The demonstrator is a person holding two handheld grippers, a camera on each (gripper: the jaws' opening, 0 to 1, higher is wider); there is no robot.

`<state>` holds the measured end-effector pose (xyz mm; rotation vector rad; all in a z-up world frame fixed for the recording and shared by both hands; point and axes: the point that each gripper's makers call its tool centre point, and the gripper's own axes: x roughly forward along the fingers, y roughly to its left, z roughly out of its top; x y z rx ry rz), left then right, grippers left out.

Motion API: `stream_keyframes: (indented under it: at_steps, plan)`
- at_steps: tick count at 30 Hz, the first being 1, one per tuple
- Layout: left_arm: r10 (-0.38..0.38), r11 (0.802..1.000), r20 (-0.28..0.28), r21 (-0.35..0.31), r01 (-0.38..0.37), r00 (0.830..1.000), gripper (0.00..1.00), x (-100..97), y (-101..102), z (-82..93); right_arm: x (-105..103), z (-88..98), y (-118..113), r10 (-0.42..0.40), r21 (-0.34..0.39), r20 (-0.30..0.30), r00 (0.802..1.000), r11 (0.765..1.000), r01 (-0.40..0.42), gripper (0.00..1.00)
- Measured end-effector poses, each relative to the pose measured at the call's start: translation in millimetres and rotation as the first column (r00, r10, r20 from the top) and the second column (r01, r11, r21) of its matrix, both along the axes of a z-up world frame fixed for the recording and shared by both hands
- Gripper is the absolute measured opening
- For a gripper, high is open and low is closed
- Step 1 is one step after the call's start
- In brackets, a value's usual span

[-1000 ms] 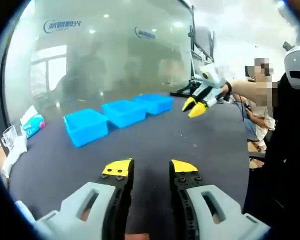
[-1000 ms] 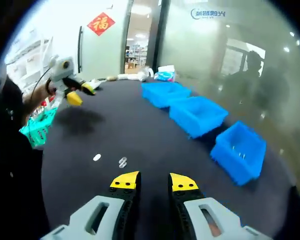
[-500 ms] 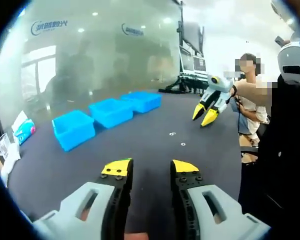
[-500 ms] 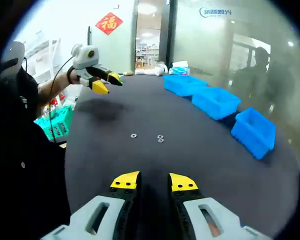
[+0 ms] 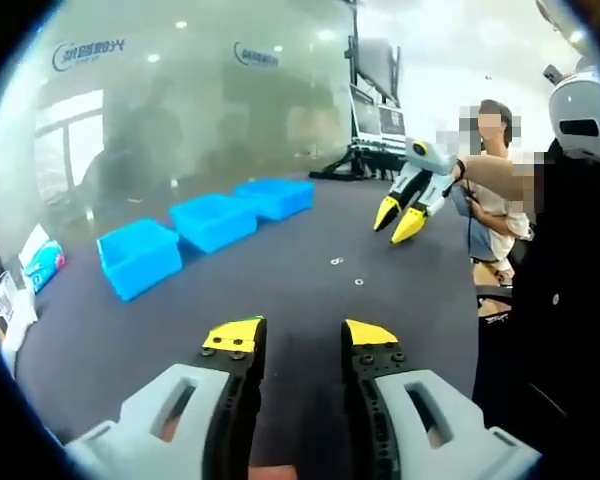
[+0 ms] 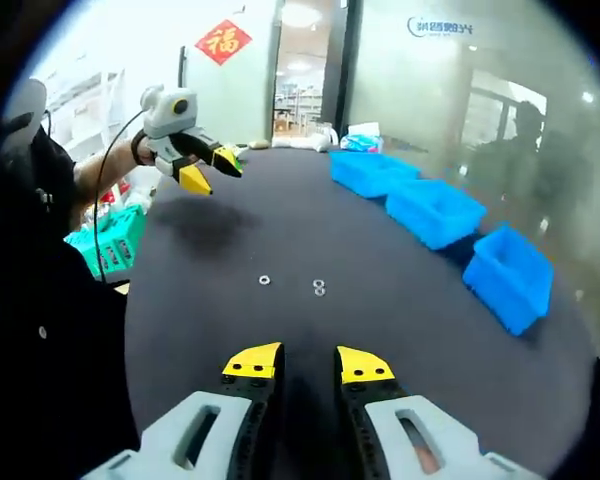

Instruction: Sort the screws, nuts, and washers into the corresponding bins

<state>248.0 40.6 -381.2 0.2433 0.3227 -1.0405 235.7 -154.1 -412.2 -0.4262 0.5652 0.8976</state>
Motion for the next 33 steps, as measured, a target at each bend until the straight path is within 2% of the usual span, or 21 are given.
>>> stream_keyframes:
  at_steps: [13, 24, 33]
  plan:
    - [-0.003, 1.0, -0.01, 0.013, 0.003, 1.0, 0.28, -3.1, 4, -6.5, 21, -10.5, 41, 0.103, -0.072, -0.038, 0.994, 0.992, -0.105, 0.14]
    - [0.006, 1.0, -0.022, 0.017, -0.005, 1.0, 0.28, -4.4, 9, -12.9, 34, -23.0, 47, 0.124, -0.106, -0.074, 0.99, 0.986, -0.131, 0.12]
    - [0.014, 1.0, -0.025, 0.013, -0.013, 1.0, 0.28, -3.4, 12, -13.8, 38, -24.9, 49, 0.122, -0.09, -0.092, 0.988, 0.987, -0.131, 0.06]
